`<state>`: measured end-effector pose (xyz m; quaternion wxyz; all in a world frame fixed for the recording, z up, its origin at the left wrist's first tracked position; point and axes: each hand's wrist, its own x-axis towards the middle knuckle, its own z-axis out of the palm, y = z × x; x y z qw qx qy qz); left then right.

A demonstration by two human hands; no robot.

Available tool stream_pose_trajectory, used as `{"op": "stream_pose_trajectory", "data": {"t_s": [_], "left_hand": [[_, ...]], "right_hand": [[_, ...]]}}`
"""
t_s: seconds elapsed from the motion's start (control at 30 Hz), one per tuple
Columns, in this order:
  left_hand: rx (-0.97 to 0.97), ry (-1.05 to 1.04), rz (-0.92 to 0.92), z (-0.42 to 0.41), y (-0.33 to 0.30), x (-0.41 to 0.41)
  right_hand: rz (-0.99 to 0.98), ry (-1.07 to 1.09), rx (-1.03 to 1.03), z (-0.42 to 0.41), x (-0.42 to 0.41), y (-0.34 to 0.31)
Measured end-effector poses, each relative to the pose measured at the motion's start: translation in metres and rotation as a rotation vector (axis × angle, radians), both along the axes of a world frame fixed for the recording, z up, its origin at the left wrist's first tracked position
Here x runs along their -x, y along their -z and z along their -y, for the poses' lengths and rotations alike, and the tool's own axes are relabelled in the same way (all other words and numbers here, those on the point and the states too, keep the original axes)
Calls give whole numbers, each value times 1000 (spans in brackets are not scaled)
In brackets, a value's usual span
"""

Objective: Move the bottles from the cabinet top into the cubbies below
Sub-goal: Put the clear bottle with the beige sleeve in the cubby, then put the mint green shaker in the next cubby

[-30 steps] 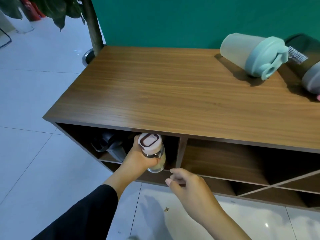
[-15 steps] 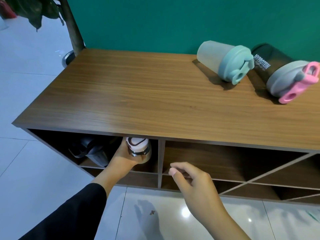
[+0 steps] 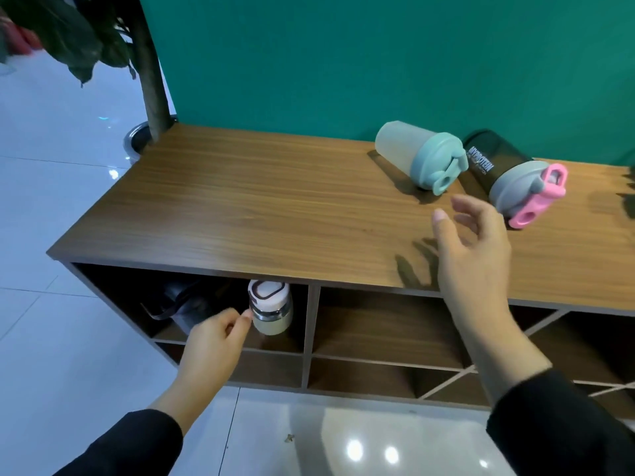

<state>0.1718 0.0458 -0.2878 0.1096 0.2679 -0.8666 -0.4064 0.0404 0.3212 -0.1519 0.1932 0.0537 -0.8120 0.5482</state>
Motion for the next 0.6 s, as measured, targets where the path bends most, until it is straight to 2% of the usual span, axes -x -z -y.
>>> {"op": "stream_pose_trajectory", "data": {"t_s": [0.13, 0.33, 0.6], "left_hand": [[-18, 101, -116, -17, -23, -9], [104, 252, -175, -28, -23, -6], [184, 357, -103, -20, -17, -5]], "right_hand": [[202, 78, 41, 7, 58, 0], [264, 96, 121, 24, 118, -2], [281, 152, 183, 39, 154, -5]]}}
